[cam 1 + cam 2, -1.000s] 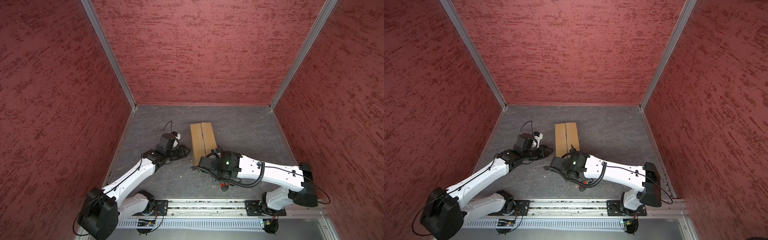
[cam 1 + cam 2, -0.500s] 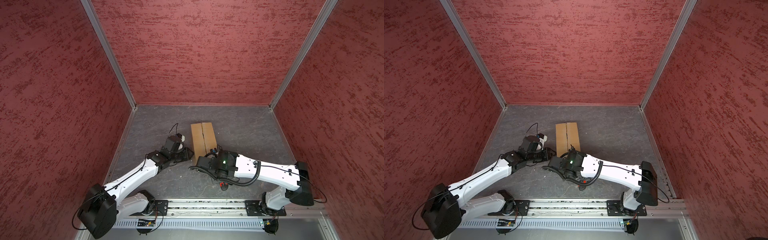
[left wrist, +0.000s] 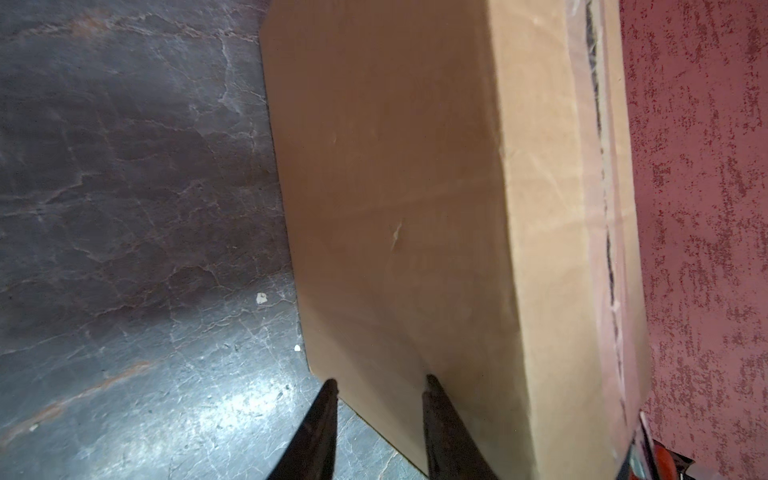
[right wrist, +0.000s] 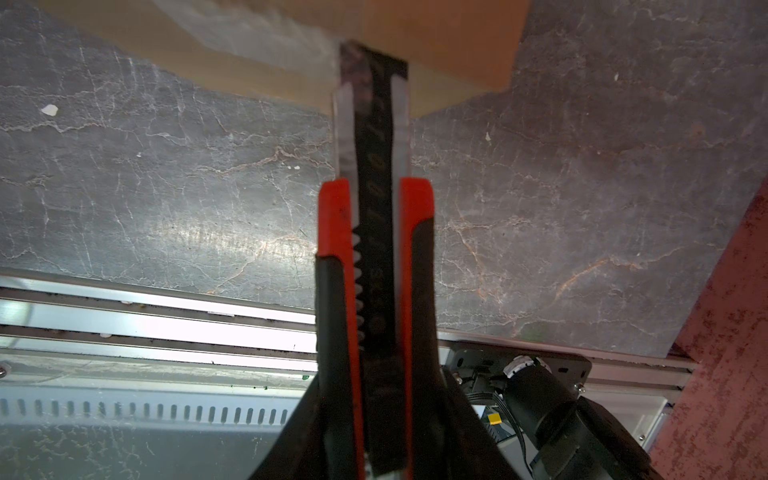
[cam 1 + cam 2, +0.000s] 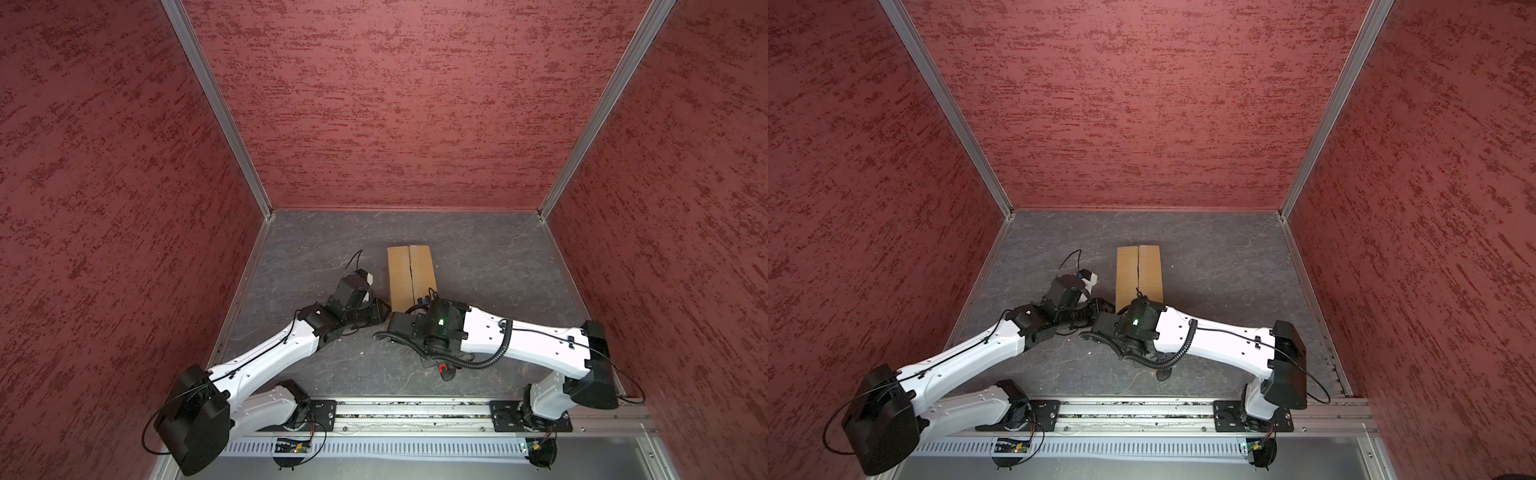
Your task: Unpack the express box
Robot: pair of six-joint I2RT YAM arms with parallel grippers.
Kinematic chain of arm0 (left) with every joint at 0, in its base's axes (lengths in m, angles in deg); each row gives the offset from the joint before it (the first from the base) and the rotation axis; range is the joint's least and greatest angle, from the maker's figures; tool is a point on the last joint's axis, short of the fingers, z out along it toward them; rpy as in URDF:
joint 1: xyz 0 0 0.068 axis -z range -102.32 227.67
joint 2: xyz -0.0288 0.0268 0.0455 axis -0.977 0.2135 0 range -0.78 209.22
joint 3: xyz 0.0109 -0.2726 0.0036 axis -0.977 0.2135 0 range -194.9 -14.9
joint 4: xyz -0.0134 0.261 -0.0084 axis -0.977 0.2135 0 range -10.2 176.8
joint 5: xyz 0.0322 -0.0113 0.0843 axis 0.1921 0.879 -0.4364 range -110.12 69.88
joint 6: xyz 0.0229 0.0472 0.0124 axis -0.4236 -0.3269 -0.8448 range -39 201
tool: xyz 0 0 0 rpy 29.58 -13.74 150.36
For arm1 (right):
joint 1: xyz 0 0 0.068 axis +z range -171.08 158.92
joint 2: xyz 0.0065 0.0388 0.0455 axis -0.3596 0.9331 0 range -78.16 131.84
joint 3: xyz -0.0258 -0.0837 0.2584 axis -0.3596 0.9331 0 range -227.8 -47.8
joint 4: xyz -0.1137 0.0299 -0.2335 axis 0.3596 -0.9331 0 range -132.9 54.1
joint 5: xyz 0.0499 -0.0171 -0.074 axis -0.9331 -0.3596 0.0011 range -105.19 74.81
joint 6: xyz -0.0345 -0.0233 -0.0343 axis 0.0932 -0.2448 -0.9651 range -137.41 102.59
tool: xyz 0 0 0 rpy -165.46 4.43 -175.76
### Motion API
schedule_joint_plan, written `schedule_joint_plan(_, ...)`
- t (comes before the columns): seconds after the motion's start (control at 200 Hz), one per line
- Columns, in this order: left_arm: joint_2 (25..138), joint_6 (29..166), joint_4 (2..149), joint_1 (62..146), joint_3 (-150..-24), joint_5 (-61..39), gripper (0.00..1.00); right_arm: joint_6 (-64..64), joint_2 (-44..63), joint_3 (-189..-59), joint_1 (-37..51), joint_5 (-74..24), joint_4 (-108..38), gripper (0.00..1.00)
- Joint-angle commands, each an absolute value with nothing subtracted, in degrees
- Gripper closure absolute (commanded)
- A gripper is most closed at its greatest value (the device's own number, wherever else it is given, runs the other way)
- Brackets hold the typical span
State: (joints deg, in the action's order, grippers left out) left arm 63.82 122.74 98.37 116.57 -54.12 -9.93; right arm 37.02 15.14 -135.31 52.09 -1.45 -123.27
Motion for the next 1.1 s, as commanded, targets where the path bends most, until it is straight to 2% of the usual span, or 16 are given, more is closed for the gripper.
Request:
schedule_joint_plan(0.0, 64.00, 123.27, 95.58, 118.49, -56.20, -8.25, 0.65, 34.99, 15.88, -137.68, 52.22, -1.13, -119.97, 1.00)
schedule_joint_plan(0.716, 65.17, 123.47, 95.00, 121.44, -57.53, -9.98, 0.65, 32.56, 17.64, -139.03, 51.62, -1.57, -119.45, 1.00)
schedule_joint_plan(1.092, 64.26, 122.61, 96.81, 120.28, -58.78, -12.80, 0.64, 34.54, 14.35, -135.47, 52.70, -1.74, -118.70, 1.00)
